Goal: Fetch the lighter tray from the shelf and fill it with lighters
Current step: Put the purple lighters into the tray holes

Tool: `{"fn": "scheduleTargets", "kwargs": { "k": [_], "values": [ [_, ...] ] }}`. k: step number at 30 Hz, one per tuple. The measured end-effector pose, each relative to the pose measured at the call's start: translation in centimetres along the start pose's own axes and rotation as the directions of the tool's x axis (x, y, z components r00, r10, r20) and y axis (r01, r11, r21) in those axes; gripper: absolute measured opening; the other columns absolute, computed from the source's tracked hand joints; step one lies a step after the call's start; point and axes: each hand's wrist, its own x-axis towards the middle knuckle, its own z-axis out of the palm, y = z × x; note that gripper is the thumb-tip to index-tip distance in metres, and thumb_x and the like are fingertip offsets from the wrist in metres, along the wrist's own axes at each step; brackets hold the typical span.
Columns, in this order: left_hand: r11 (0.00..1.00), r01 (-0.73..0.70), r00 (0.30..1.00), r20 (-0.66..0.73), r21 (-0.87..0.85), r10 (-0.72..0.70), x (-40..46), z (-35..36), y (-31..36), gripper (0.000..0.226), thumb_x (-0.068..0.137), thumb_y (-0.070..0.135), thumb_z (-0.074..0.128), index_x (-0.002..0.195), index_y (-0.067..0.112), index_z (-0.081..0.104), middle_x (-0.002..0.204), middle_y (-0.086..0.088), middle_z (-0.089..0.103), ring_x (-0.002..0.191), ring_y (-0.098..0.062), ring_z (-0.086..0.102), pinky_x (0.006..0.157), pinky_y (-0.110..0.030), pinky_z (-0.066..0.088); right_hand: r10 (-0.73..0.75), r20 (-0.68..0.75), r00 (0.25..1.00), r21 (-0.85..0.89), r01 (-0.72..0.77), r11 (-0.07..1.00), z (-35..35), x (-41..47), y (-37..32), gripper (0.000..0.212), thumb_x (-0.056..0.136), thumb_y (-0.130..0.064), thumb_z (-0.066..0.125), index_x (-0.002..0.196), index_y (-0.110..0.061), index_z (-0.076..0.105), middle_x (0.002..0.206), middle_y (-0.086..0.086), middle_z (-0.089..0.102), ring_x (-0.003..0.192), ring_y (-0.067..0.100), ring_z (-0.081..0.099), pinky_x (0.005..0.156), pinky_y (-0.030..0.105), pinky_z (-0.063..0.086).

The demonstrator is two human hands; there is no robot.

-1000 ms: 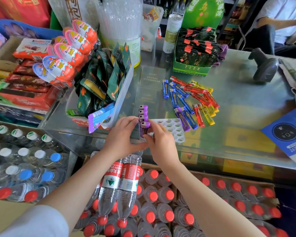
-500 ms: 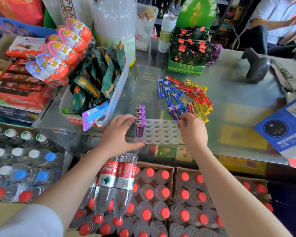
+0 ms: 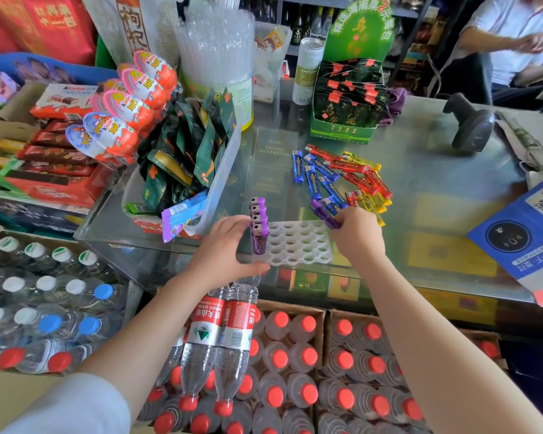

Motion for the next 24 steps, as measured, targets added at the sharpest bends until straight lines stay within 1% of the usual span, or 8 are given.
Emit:
{"fn": "scheduleTargets", "kwargs": {
  "k": [5, 7, 9, 11, 14, 18, 21, 24],
  "values": [
    [1.000, 0.019, 0.999, -0.047, 0.009, -0.019, 0.1, 0.3, 0.4, 0.087, 0.058, 0.067, 0.060, 0.124, 0.012, 0.047, 0.130, -0.006, 0.046, 0.124, -0.023, 0.035, 0.102, -0.028, 0.024, -0.056, -0.036, 0.998, 0.425, 0.065, 0.903, -1.6, -2.4, -0.4, 0.013, 0.076, -0.010, 0.069, 0.089, -0.012, 0.071, 0.076, -0.003, 0.062, 0.071, 0.015, 0.053, 0.067, 0.023, 0.037],
    [0.999, 0.023, 0.997, -0.078, 0.024, -0.021, 0.2, 0.7, 0.5, 0.088, 0.055, 0.073, 0.050, 0.119, 0.011, 0.052, 0.124, -0.007, 0.050, 0.119, -0.025, 0.040, 0.100, -0.032, 0.029, -0.102, -0.013, 0.995, 0.579, 0.091, 0.810, -0.8, -4.0, -1.4, 0.014, 0.073, -0.009, 0.072, 0.084, -0.018, 0.070, 0.072, -0.010, 0.063, 0.065, 0.008, 0.053, 0.065, 0.022, 0.041],
    [0.999, 0.027, 0.996, -0.081, 0.047, -0.023, 0.4, 0.9, 0.6, 0.089, 0.056, 0.074, 0.047, 0.118, 0.010, 0.052, 0.123, -0.008, 0.051, 0.117, -0.026, 0.041, 0.099, -0.035, 0.032, -0.148, 0.035, 0.988, 0.677, 0.086, 0.731, 0.7, -5.3, -2.4, 0.018, 0.070, -0.005, 0.074, 0.073, -0.022, 0.067, 0.068, -0.007, 0.065, 0.061, 0.009, 0.055, 0.063, 0.023, 0.046],
    [0.997, 0.021, 0.997, -0.079, 0.069, -0.016, 0.5, 0.9, 0.5, 0.092, 0.057, 0.075, 0.048, 0.119, 0.008, 0.052, 0.121, -0.009, 0.053, 0.115, -0.028, 0.044, 0.098, -0.037, 0.035, -0.191, 0.053, 0.980, 0.674, 0.106, 0.731, 2.2, -6.1, -2.9, 0.015, 0.070, -0.006, 0.073, 0.074, -0.018, 0.067, 0.069, -0.004, 0.068, 0.060, 0.002, 0.059, 0.064, 0.020, 0.050],
    [0.993, -0.020, 0.997, -0.070, 0.113, 0.028, 0.5, 0.7, 0.2, 0.093, 0.056, 0.073, 0.049, 0.117, 0.002, 0.053, 0.117, -0.015, 0.056, 0.108, -0.034, 0.051, 0.095, -0.042, 0.040, -0.234, 0.062, 0.970, 0.640, 0.142, 0.755, 3.3, -6.4, -3.3, 0.012, 0.071, -0.008, 0.073, 0.077, -0.017, 0.067, 0.065, -0.009, 0.064, 0.053, -0.010, 0.056, 0.060, 0.012, 0.047],
    [0.996, -0.037, 0.999, -0.019, 0.075, 0.039, 0.5, 0.3, -0.2, 0.101, 0.051, 0.075, 0.050, 0.123, 0.004, 0.049, 0.125, -0.014, 0.051, 0.116, -0.032, 0.044, 0.100, -0.041, 0.033, -0.315, 0.034, 0.949, 0.535, 0.248, 0.807, 3.5, -6.6, -3.6, 0.006, 0.072, -0.010, 0.072, 0.076, -0.014, 0.071, 0.063, -0.003, 0.064, 0.051, -0.003, 0.053, 0.057, 0.008, 0.040],
    [0.999, -0.021, 1.000, -0.020, 0.025, 0.022, 0.6, 0.2, -0.2, 0.096, 0.054, 0.073, 0.048, 0.123, 0.007, 0.050, 0.126, -0.012, 0.050, 0.118, -0.030, 0.042, 0.101, -0.040, 0.033, -0.328, 0.006, 0.945, 0.452, 0.290, 0.844, 3.3, -6.7, -3.6, 0.007, 0.072, -0.012, 0.072, 0.078, -0.009, 0.072, 0.068, 0.004, 0.067, 0.056, 0.010, 0.051, 0.054, 0.014, 0.036],
    [1.000, -0.021, 1.000, -0.020, 0.021, 0.022, 0.6, 0.2, -0.3, 0.096, 0.054, 0.074, 0.047, 0.123, 0.008, 0.050, 0.126, -0.010, 0.050, 0.118, -0.028, 0.041, 0.101, -0.038, 0.032, -0.301, 0.017, 0.953, 0.333, 0.278, 0.901, 3.0, -6.5, -3.7, 0.014, 0.075, -0.023, 0.071, 0.084, -0.012, 0.072, 0.067, -0.004, 0.061, 0.056, 0.009, 0.049, 0.054, 0.026, 0.038]
  ]
}}
